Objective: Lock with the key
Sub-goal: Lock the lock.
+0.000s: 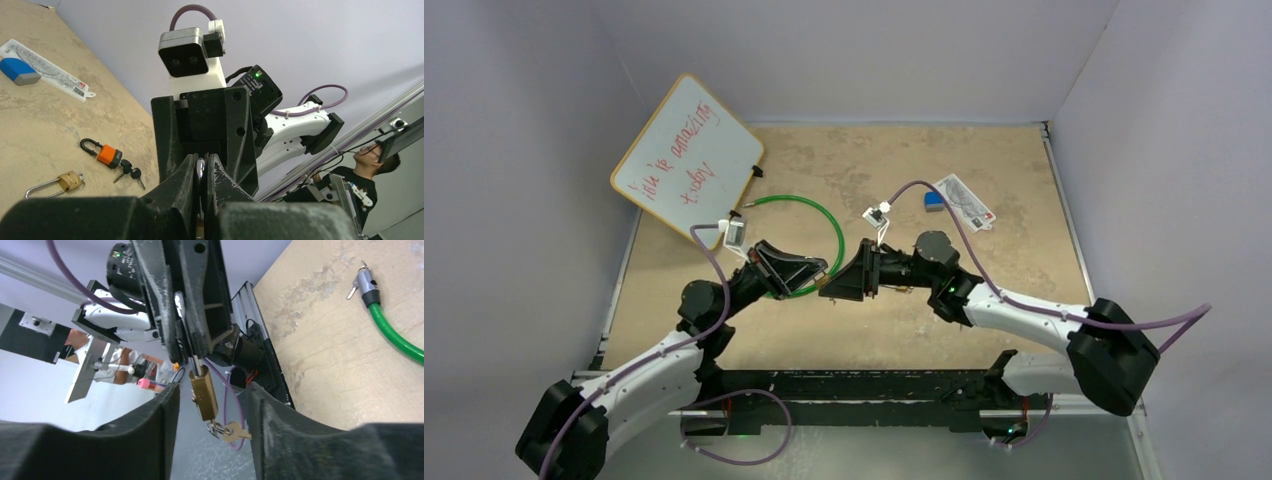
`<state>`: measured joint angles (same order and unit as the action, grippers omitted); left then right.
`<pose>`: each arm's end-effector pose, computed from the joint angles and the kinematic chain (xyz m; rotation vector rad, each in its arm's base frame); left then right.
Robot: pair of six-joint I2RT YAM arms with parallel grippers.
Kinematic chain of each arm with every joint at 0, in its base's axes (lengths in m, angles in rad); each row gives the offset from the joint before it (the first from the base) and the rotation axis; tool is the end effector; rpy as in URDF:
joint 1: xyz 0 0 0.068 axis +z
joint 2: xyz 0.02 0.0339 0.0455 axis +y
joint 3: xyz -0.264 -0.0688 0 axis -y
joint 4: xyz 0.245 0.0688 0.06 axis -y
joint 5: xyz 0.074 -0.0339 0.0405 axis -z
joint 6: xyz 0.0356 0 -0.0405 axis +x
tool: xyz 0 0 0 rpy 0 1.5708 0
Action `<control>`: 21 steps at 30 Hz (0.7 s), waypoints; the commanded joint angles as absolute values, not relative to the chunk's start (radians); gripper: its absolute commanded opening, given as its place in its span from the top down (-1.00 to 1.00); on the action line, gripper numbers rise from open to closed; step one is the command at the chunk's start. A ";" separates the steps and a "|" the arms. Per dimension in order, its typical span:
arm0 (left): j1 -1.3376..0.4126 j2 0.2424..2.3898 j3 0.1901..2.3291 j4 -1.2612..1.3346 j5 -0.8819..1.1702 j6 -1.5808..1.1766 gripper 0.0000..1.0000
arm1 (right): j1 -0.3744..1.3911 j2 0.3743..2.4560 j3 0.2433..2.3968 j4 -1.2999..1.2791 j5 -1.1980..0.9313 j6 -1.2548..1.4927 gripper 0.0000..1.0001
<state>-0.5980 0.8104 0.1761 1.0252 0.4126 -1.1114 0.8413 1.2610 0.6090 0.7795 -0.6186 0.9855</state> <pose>0.1321 -0.1072 0.2485 0.0653 1.4104 -1.7036 0.1665 0.2172 0.2771 -0.4901 1.7289 1.8493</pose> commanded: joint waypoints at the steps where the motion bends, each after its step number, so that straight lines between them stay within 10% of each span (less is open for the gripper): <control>1: -0.601 0.734 0.270 0.903 0.444 -1.009 1.00 | 0.826 1.182 0.587 0.737 -0.633 0.960 -0.13; 21: -0.601 0.753 0.316 0.844 0.511 -0.998 1.00 | 0.824 1.119 0.554 0.708 -0.617 0.933 0.46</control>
